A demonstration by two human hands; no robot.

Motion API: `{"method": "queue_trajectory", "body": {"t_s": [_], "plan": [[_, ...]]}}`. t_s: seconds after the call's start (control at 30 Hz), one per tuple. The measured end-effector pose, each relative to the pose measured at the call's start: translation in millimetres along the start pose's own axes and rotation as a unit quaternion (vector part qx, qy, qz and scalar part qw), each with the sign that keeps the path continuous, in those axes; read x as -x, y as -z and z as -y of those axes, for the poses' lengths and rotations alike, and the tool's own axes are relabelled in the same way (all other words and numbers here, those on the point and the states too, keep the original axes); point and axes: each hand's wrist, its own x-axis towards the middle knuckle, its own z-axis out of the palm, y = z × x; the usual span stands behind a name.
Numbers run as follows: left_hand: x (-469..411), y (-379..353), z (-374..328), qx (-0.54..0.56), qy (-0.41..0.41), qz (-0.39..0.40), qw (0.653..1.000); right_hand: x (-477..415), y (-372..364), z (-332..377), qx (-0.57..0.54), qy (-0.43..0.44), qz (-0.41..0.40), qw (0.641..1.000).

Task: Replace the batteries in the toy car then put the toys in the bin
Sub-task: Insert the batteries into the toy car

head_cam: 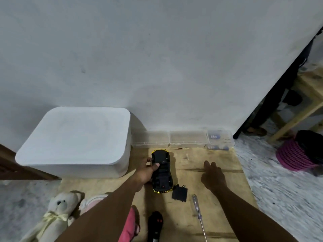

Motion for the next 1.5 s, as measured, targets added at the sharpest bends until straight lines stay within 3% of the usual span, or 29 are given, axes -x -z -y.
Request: {"method": "queue_trajectory", "body": {"t_s": [0.17,0.33,0.43,0.63,0.7,0.8,0.93,1.17,1.33,1.5], "plan": [[4.3,3.8,-3.3,-0.004,-0.01,0.004,1.0,3.1,11.5,1.1,-0.026,-0.006,0.0,1.0],[10.3,8.1,-6.6,0.015,0.002,0.007,1.0,9.0,32.2,11.2,-0.18,-0.06,-0.009,0.982],[19.1,4.9,-16.5,0.032,0.014,0.022,0.999,16.9,58.4,30.1,-0.364,-0.11,0.031,0.925],[38.2,-10.1,-48.9,0.03,-0.008,0.061,0.998,29.4,116.9,77.0,-0.558,-0.064,0.099,0.822],[41.3,-16.6,-61.1,0.043,-0.012,0.073,0.996,34.2,131.5,93.5,-0.577,-0.032,0.106,0.809],[46.7,-23.2,-78.6,0.074,-0.02,0.091,0.993,40.0,144.4,115.4,-0.561,-0.014,0.085,0.823],[49.4,-24.7,-90.0,0.124,-0.021,0.112,0.986,43.9,150.3,131.1,-0.501,-0.003,0.003,0.865],[49.4,-20.9,-93.4,0.137,-0.016,0.122,0.983,39.7,137.4,128.6,-0.403,0.036,-0.116,0.907],[52.4,-18.2,-93.1,0.14,-0.014,0.12,0.983,39.5,129.9,126.7,-0.353,0.058,-0.133,0.924],[52.5,-13.5,-92.7,0.14,-0.014,0.116,0.983,42.3,127.5,124.1,-0.356,0.104,-0.1,0.923]]}}
